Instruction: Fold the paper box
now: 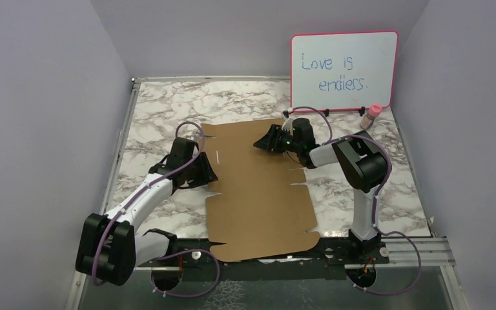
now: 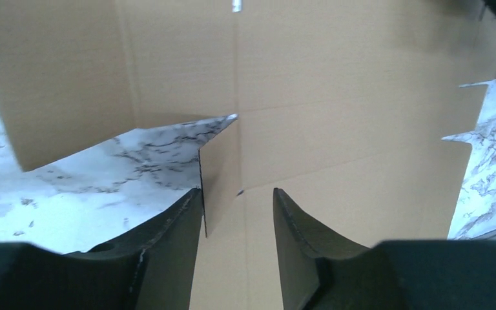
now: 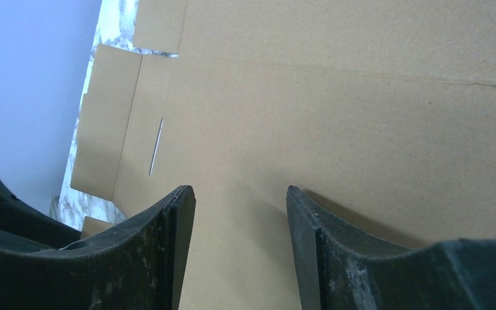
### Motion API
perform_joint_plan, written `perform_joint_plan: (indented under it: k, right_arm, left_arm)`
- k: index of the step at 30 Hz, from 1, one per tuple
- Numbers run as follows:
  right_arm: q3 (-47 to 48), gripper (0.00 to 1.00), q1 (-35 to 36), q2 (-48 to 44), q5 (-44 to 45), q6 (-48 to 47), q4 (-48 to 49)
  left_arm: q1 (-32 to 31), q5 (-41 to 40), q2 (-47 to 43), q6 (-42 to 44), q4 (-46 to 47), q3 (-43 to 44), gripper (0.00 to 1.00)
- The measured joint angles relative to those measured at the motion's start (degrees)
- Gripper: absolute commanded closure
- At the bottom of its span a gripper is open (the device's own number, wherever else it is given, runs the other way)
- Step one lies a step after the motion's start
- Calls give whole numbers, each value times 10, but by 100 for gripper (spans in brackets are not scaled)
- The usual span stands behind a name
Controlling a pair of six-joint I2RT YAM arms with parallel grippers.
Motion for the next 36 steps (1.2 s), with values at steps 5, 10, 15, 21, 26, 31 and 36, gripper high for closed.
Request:
perform_joint_plan:
  k: [5,10,15,21,26,31,36]
  right_arm:
    - [-1,40,0,1,0,0,4]
    - [-2,40,0,2,0,0,7]
    - [-2,40,0,2,0,0,7]
    - [-3,40,0,2,0,0,8]
    - [-4,40,0,2,0,0,12]
    - [-5,40,0,2,0,0,14]
    - [-6,40,0,3,0,0,16]
  left_arm:
    - [-54,-32,2,-7,1,38,60]
    - [-104,-69,29,-13,1,68,60]
    - [-143,-98,67,-18,-1,83,58]
    - [-158,-140,73,-22,-15,87,44]
    - [-110,-154,7,-21,-13,49,44]
    - [-23,-115,-49,-21,15,-21,44]
    - [11,-64,-48,-21,50,-67,45]
